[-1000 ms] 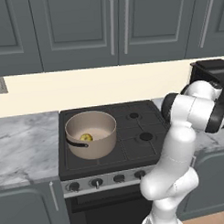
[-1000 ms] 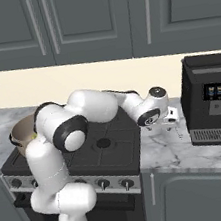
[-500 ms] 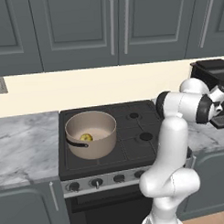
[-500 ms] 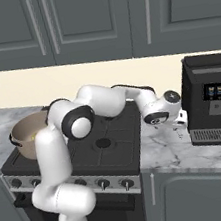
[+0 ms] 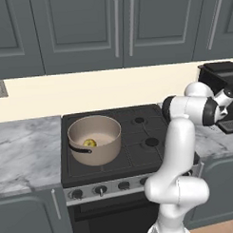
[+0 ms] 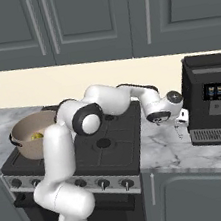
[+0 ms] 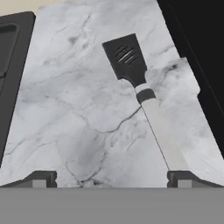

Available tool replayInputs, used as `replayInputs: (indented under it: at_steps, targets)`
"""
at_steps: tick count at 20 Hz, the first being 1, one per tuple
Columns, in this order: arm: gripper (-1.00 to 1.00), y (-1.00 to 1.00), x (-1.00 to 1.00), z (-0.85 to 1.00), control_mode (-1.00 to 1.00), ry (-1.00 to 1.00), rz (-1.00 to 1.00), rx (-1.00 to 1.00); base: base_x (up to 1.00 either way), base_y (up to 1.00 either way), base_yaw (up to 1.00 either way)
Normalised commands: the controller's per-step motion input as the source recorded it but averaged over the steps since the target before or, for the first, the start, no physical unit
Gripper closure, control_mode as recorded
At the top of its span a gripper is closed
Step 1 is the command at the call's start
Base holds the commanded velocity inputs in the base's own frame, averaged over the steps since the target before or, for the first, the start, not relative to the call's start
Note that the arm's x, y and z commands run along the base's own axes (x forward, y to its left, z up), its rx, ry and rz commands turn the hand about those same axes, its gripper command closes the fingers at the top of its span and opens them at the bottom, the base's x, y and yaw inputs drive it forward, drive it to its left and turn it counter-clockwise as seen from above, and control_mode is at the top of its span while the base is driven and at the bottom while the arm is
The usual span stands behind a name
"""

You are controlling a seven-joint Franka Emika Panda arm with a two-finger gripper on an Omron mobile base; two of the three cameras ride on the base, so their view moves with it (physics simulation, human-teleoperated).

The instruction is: Put the squash and potato in the pot. Retrieve the spatula and lightly stir the vegetables in the pot.

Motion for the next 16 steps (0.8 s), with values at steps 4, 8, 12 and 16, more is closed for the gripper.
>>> replayInputs:
  at_steps: [4,8,12,16]
  targets:
    - [-1.00,0.00,0.38,-0.11,-1.00,0.00,-0.17,-0.06,0.00,0.00,0.00]
    - [-1.00,-0.07,0.35,-0.18,-1.00,0.00,-0.17,-0.04,0.00,0.00,0.00]
    - [-1.00,-0.02,0.29,-0.25,-1.00,0.00,-0.15,0.00,0.00,0.00,0.00]
    - [-1.00,-0.24,0.35,-0.17,-1.00,0.00,-0.10,0.00,0.00,0.00,0.00]
